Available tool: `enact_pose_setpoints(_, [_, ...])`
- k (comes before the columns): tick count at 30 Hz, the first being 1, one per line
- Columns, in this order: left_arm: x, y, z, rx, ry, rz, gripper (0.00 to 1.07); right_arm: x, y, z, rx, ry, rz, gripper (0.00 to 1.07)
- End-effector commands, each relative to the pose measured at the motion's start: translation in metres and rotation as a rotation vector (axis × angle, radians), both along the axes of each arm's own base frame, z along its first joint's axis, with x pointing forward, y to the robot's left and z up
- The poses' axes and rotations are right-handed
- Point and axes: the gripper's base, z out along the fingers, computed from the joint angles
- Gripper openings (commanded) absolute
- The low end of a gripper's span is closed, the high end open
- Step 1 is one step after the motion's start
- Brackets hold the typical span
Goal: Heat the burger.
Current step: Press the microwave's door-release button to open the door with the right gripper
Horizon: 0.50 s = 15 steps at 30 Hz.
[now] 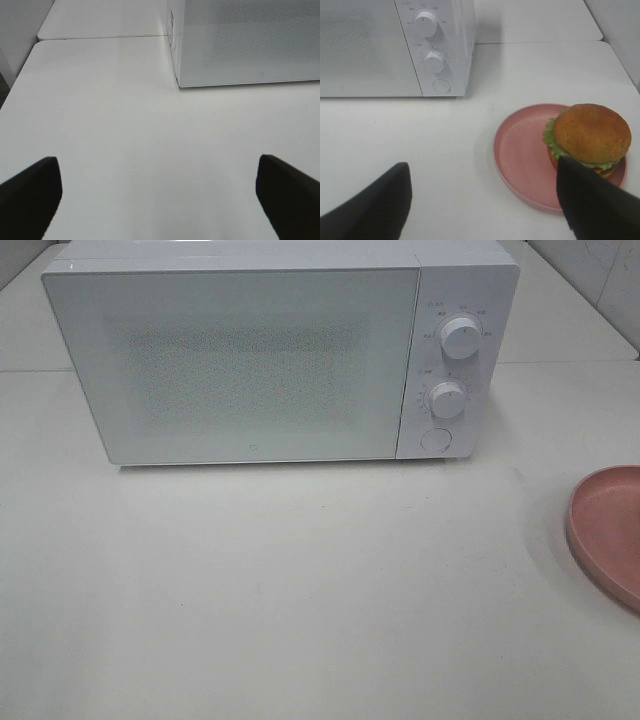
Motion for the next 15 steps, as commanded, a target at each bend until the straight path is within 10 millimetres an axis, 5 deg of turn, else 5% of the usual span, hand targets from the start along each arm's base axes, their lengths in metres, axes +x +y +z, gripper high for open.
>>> enact_pose_setpoints(1, [-0.002,-0.001,0.000,-0.010,-0.019,-0.006,0.98,0.007,0.001,0.006,0.004,-0.018,-0.002,0.76])
enact_pose_setpoints(15, [-0.002,-0.001,0.000,-0.010,-0.019,-0.006,0.98,0.073,0.011,0.020,-0.004,-0.027,0.020,0.76])
